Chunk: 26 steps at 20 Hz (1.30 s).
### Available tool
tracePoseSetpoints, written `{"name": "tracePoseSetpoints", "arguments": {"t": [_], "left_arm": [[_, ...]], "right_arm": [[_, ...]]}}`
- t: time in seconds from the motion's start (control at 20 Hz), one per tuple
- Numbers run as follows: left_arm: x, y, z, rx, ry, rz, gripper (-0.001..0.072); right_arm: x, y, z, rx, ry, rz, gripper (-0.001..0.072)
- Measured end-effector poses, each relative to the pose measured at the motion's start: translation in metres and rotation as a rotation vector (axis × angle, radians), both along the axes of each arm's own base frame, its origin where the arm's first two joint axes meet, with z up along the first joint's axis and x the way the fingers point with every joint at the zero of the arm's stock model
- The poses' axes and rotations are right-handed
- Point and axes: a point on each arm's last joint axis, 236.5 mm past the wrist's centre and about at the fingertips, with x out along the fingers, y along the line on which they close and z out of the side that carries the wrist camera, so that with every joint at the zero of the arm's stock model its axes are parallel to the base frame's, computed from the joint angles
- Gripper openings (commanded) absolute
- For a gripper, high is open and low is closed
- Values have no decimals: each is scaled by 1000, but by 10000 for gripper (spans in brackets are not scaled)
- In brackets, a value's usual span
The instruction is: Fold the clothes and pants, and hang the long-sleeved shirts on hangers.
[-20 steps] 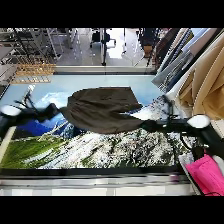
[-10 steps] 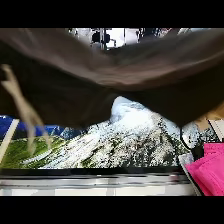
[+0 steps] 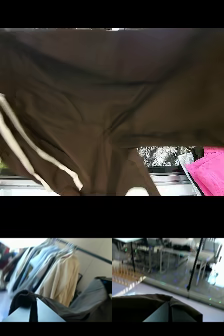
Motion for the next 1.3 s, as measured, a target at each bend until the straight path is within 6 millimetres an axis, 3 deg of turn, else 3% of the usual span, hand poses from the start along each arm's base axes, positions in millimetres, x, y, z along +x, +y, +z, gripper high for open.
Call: {"name": "tracePoseSetpoints", "arguments": {"t": [0.1,0.25,0.35,0.45,0.5,0.65,0.8,0.9,1.0,1.15,1.3], "left_arm": [[51,-4,-89,-8,218,-4,9],[128,5,-244,-30,519,134,9],[165,16,-327,-51,659,232,9],[193,22,-383,-78,748,283,9],[206,23,-398,-94,771,296,8],[231,27,-410,-120,783,289,9],[226,30,-398,-135,803,187,9],[204,29,-398,-112,852,72,8],[174,36,-409,-42,928,-22,9],[132,57,-441,129,1048,-83,10],[100,81,-476,313,1156,-90,10]], "right_arm": [[63,3,-103,-5,292,31,10],[130,-4,-255,22,620,-1,9],[163,-12,-326,49,715,-55,9],[184,-16,-371,74,764,-88,9],[192,-17,-381,87,768,-98,9],[196,-15,-379,86,775,-85,10],[162,-1,-361,50,843,7,10],[121,11,-352,31,946,79,10],[69,28,-351,5,1082,160,10],[-18,61,-365,-54,1285,282,10],[-105,99,-404,-123,1490,389,10]]}}
